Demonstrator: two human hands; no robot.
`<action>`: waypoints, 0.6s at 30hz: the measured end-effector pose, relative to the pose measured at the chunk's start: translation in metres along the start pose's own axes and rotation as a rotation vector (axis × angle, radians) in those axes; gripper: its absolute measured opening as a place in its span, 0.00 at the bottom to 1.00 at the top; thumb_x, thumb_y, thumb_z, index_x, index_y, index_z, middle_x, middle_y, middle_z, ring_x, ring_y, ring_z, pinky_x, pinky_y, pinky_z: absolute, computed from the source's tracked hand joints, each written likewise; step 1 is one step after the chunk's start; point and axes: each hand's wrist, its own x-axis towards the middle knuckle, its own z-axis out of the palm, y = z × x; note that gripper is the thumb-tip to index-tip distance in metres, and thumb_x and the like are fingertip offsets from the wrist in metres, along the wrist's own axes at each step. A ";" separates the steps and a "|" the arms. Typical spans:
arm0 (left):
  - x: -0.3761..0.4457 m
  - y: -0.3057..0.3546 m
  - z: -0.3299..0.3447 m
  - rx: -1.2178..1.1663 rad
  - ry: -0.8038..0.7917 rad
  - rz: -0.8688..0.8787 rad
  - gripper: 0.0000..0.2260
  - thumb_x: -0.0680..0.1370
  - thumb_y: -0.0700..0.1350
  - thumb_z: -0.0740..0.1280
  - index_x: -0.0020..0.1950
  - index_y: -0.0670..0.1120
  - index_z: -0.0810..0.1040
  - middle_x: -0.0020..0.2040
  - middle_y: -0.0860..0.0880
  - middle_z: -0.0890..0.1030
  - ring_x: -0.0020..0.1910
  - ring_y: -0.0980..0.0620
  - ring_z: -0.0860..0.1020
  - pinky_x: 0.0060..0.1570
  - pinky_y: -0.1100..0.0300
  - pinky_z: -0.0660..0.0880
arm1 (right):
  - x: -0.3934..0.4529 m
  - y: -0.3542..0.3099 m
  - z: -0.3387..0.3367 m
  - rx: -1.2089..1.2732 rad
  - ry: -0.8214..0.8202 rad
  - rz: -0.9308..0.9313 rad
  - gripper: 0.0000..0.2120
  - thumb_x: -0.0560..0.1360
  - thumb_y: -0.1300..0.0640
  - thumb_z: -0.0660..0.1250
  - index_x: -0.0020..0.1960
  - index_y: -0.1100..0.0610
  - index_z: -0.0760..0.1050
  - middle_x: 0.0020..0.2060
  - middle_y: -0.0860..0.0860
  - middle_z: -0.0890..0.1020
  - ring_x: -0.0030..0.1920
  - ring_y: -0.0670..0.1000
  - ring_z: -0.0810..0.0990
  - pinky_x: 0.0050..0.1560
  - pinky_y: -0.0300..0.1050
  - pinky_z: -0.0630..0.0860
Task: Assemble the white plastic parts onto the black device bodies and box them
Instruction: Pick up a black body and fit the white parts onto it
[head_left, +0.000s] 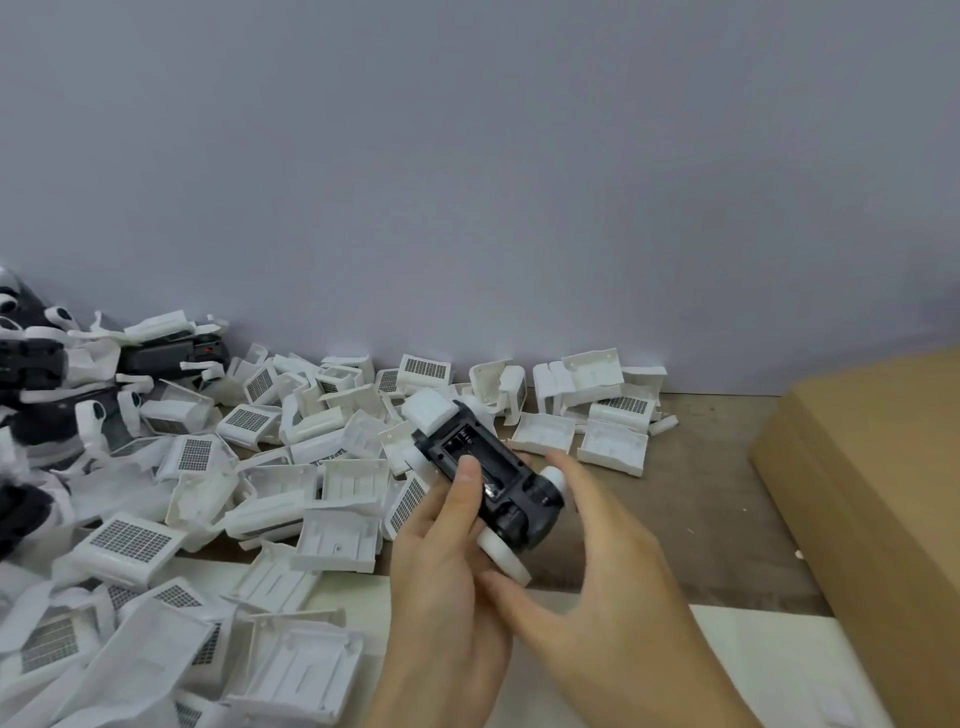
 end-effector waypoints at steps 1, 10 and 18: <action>-0.001 0.000 0.001 -0.014 -0.020 0.000 0.23 0.71 0.48 0.70 0.59 0.33 0.80 0.53 0.33 0.84 0.47 0.38 0.85 0.39 0.53 0.83 | 0.000 0.000 0.000 -0.017 0.025 0.001 0.40 0.60 0.30 0.69 0.70 0.31 0.60 0.59 0.29 0.75 0.61 0.30 0.71 0.57 0.34 0.72; -0.001 -0.003 0.002 0.138 -0.044 0.130 0.24 0.65 0.48 0.76 0.56 0.37 0.81 0.48 0.34 0.85 0.45 0.37 0.85 0.47 0.42 0.83 | 0.000 -0.003 -0.010 -0.078 0.117 -0.040 0.27 0.59 0.31 0.71 0.55 0.34 0.73 0.42 0.31 0.82 0.45 0.36 0.82 0.45 0.37 0.78; 0.000 -0.018 -0.002 0.757 -0.237 0.471 0.16 0.70 0.41 0.72 0.54 0.58 0.82 0.49 0.51 0.87 0.50 0.51 0.85 0.51 0.53 0.82 | 0.002 0.009 -0.014 0.475 -0.025 -0.119 0.33 0.69 0.63 0.64 0.71 0.40 0.69 0.60 0.38 0.82 0.62 0.40 0.79 0.57 0.35 0.77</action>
